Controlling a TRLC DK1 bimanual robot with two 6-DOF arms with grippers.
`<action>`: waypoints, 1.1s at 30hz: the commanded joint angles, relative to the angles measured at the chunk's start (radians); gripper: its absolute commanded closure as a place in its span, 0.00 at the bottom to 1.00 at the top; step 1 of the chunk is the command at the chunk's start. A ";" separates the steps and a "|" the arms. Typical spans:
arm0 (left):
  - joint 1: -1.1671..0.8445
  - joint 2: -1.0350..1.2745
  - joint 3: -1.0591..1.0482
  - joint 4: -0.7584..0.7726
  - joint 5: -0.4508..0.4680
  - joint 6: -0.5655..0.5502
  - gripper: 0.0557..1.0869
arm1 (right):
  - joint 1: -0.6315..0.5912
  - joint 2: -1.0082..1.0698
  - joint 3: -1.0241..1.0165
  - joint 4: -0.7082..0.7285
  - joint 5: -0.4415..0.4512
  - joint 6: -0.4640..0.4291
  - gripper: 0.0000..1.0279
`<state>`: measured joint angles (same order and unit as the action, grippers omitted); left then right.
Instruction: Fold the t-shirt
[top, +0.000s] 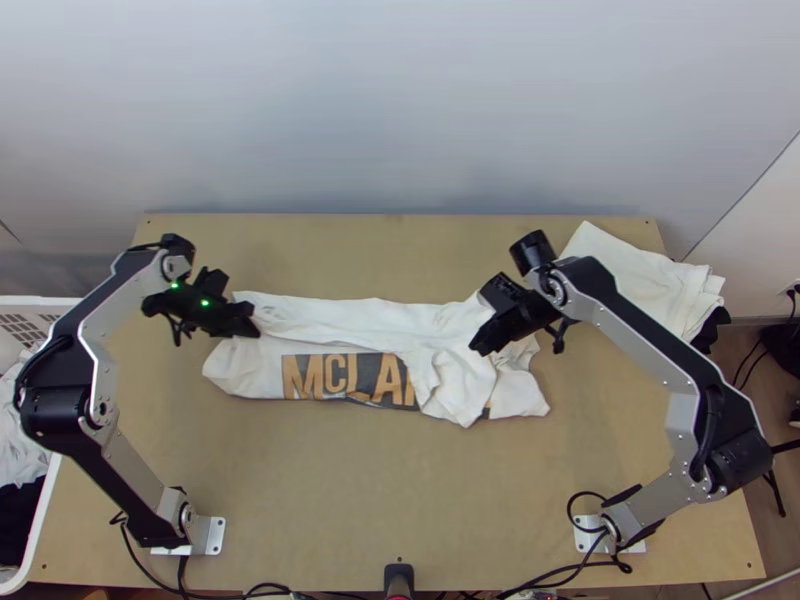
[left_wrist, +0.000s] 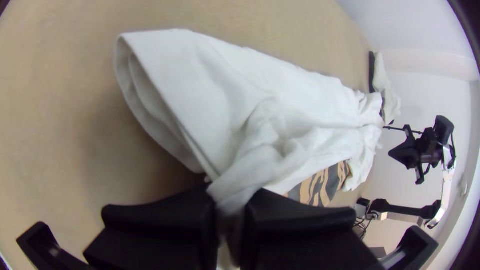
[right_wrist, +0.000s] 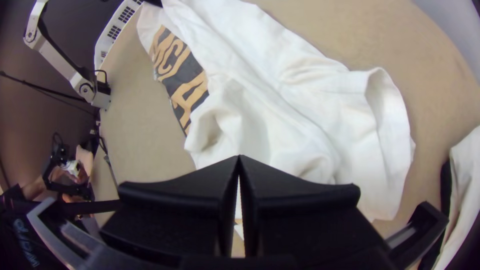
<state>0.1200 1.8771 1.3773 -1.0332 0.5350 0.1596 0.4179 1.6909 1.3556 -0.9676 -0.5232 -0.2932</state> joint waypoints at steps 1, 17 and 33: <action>0.092 -0.050 -0.020 -0.093 -0.007 0.101 0.96 | -0.062 -0.039 -0.004 -0.029 -0.011 -0.006 0.96; 0.109 -0.151 -0.014 -0.212 -0.009 0.055 0.96 | -0.097 -0.060 -0.052 -0.034 -0.012 -0.014 0.96; -0.507 0.108 0.439 -0.151 0.045 -0.368 0.96 | -0.076 -0.191 -0.159 -0.045 -0.012 0.022 0.96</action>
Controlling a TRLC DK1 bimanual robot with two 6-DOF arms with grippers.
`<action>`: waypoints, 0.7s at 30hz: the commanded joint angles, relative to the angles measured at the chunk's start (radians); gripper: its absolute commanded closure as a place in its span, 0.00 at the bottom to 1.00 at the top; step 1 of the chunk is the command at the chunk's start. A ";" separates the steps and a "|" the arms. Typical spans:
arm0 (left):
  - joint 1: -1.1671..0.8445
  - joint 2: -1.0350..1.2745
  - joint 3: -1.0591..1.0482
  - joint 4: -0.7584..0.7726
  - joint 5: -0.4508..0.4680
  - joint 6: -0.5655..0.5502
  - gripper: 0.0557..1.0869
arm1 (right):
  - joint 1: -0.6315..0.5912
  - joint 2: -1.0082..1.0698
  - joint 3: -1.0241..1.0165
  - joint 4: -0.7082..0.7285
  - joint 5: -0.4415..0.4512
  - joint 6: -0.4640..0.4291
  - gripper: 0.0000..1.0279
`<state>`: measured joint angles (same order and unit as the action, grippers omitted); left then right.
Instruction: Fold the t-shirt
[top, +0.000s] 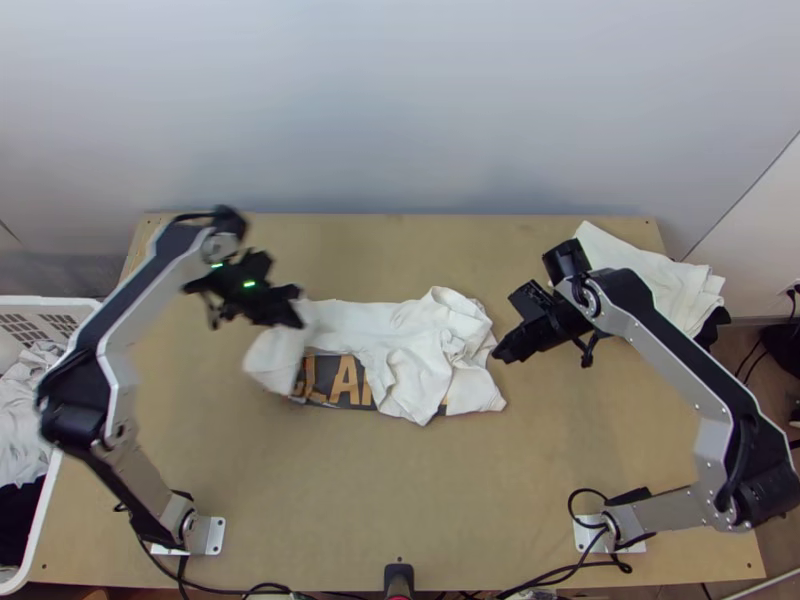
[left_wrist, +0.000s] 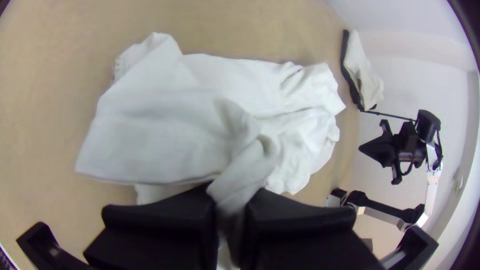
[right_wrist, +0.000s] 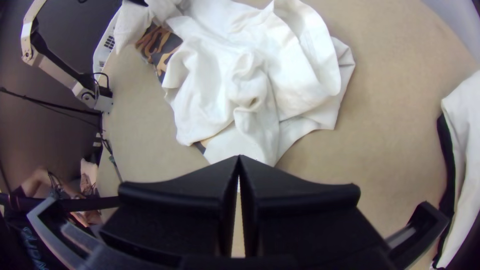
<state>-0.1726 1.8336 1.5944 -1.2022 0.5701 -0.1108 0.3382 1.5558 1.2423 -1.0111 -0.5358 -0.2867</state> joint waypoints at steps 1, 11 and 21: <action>-0.238 0.185 0.269 0.013 0.010 -0.105 0.96 | -0.002 -0.065 -0.053 -0.001 0.000 0.020 0.96; -0.430 0.403 0.572 0.006 0.028 -0.179 0.96 | -0.038 -0.145 -0.126 0.000 0.002 0.054 0.96; -0.487 0.516 0.648 0.089 0.066 -0.198 0.04 | -0.074 -0.160 -0.150 0.008 0.000 0.058 0.96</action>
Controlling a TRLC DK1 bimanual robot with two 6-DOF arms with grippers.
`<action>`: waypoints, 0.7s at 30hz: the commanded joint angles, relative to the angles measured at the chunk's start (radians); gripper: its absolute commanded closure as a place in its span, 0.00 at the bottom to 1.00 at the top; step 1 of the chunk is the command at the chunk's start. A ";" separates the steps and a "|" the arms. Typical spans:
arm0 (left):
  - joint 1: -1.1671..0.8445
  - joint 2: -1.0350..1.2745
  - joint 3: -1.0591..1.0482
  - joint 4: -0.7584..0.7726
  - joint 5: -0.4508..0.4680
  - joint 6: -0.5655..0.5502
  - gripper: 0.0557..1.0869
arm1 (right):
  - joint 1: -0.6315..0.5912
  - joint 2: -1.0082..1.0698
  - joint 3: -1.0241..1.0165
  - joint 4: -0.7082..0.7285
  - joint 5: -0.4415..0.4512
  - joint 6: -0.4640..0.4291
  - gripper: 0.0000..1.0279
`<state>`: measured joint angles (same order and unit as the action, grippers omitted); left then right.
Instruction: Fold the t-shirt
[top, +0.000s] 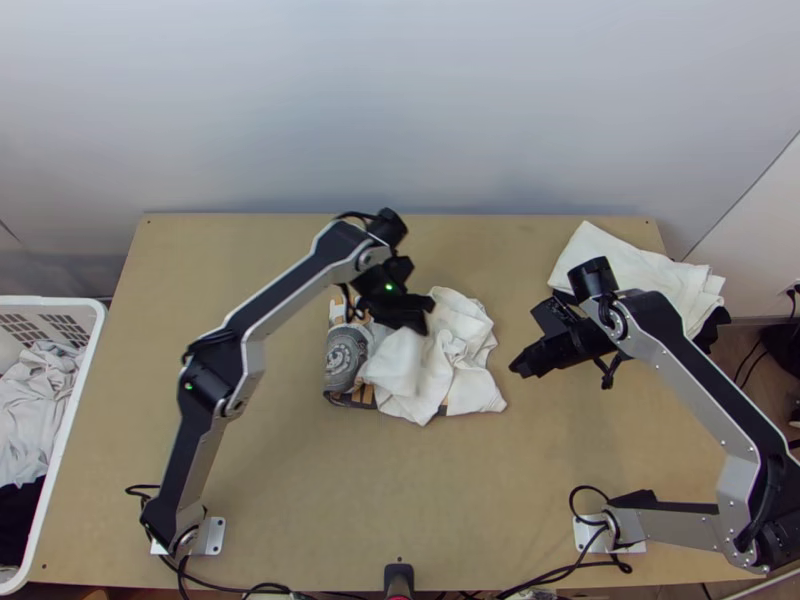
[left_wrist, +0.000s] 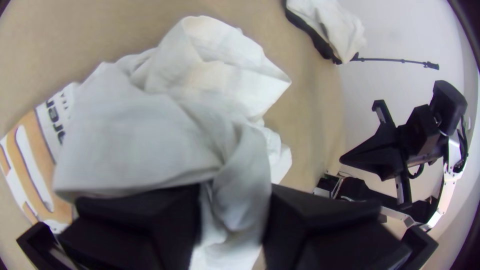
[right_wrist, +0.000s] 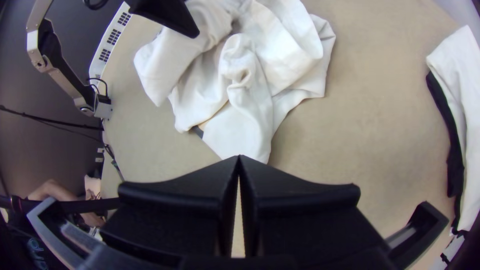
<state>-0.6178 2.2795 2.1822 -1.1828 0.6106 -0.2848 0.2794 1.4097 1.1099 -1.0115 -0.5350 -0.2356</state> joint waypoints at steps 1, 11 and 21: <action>-0.042 0.071 0.067 0.097 0.046 -0.045 0.04 | -0.014 -0.012 -0.015 0.010 0.000 0.009 0.96; 0.006 -0.014 0.088 0.098 0.294 -0.033 0.04 | -0.008 0.003 0.005 0.011 0.001 0.007 0.96; 0.119 -0.213 -0.114 -0.241 0.147 0.355 0.04 | 0.090 0.052 0.140 0.011 0.000 0.024 0.96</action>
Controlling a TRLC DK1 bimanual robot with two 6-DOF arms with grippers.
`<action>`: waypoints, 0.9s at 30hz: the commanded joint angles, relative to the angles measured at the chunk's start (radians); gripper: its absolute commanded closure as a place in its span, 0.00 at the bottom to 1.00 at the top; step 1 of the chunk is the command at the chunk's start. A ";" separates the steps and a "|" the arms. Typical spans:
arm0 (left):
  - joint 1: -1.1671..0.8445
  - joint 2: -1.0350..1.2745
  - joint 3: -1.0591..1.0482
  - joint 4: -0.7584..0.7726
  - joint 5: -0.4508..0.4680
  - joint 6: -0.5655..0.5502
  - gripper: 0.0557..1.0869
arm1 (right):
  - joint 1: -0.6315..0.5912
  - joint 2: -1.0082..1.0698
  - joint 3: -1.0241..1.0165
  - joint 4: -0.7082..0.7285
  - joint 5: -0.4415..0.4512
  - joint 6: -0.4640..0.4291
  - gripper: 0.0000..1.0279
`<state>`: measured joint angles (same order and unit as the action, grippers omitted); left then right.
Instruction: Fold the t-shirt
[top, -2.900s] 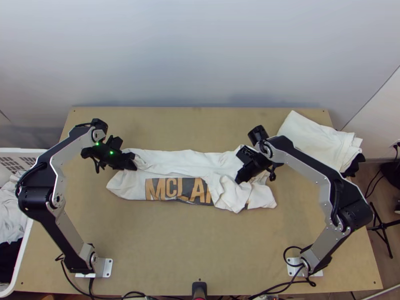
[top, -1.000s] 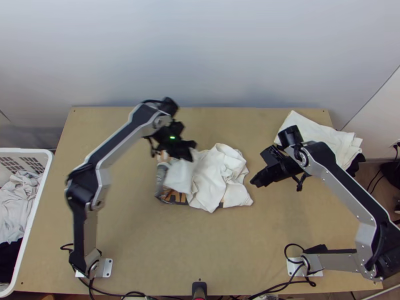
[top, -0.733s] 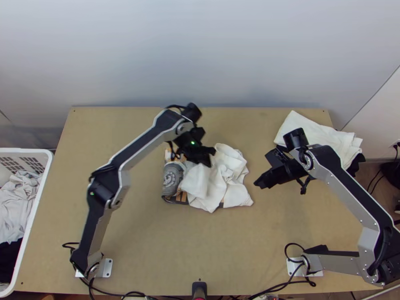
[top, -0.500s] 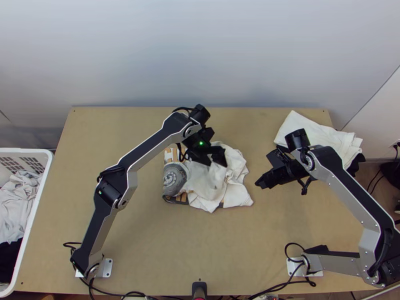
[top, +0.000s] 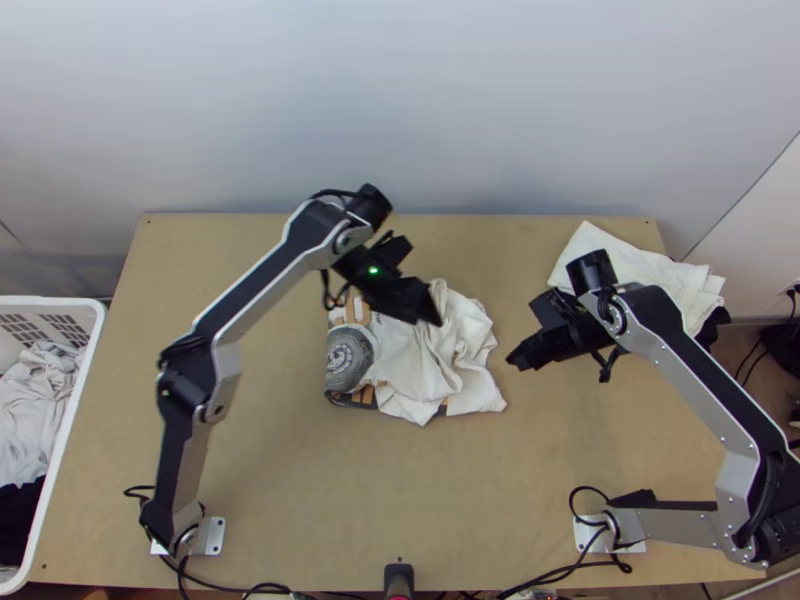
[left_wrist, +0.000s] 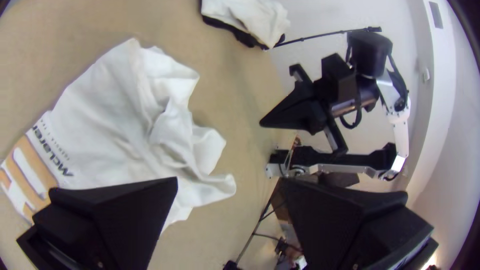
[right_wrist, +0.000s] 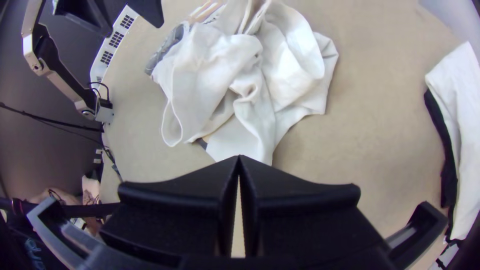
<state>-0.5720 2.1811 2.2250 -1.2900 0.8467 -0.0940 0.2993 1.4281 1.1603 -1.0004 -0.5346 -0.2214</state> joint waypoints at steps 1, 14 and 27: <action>0.084 -0.130 -0.195 -0.129 -0.124 0.174 0.04 | 0.089 0.046 0.113 0.000 -0.001 0.010 0.96; 0.098 -0.238 -0.640 0.239 -0.256 -0.001 0.05 | 0.287 0.325 0.398 0.031 -0.022 0.013 0.96; 0.020 -0.280 -0.863 0.377 -0.363 -0.033 0.05 | 0.290 0.589 0.581 0.128 -0.064 0.086 0.96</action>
<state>-0.5289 1.9213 1.4551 -0.9604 0.5190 -0.1162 0.5789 1.8900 1.6695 -0.9096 -0.5865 -0.1600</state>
